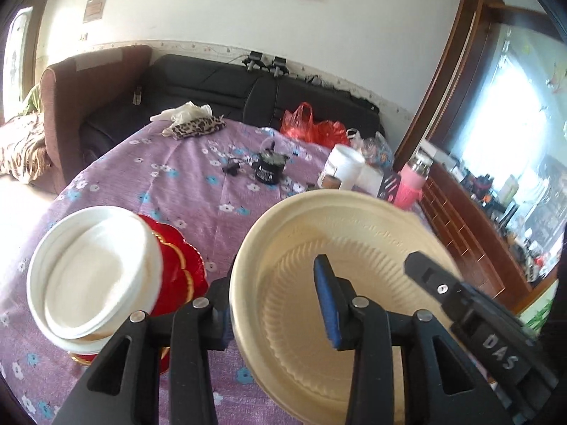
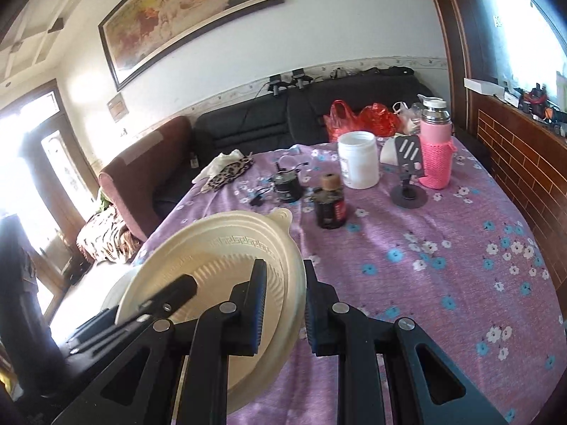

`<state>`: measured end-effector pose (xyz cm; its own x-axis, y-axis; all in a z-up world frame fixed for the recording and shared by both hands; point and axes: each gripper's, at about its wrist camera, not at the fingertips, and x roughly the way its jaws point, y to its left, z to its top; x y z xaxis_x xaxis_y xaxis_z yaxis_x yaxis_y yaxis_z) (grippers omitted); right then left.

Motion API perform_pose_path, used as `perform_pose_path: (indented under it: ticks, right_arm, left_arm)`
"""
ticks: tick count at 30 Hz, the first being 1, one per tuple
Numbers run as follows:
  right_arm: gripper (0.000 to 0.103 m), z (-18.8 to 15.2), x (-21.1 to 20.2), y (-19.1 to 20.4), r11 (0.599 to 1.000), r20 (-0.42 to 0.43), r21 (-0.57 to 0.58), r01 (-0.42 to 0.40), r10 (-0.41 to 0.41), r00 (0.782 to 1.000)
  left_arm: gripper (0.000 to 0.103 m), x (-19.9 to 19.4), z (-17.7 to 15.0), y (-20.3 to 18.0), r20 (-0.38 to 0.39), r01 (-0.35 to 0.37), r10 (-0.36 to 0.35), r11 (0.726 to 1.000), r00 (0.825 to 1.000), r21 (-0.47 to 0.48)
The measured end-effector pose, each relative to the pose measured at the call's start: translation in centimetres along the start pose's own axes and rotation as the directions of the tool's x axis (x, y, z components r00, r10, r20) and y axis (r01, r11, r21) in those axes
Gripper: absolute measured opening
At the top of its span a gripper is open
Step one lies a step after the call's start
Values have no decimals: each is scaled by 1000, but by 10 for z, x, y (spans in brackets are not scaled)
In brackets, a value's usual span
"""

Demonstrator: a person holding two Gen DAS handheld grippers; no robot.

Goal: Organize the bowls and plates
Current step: 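Lift and carry the beige bowl with the right tool toward the stack, then lower the beige bowl into the white bowls on the red plates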

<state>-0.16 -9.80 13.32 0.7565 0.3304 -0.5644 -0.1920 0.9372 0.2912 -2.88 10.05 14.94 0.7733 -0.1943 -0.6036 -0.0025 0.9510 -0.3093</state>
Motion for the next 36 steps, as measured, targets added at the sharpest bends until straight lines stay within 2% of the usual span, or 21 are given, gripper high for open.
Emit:
perform_pose_path:
  ticks: [10,21,36]
  right_arm:
    - [21,-7,-5,43,998,-6,-49,-38,37,999]
    - [22,-10,-1,109,985,-15,-143,-92,91,996]
    - [23,-12,38,197,945,-69,-287,-155,141,988]
  left_arm:
    - [36,-41,1,31,64,-10,12,999,998,-34]
    - [37,-74,3,87,105,-38,53,990,993,-135]
    - [39,-87,17,176,138,-89,135,951,981,-298]
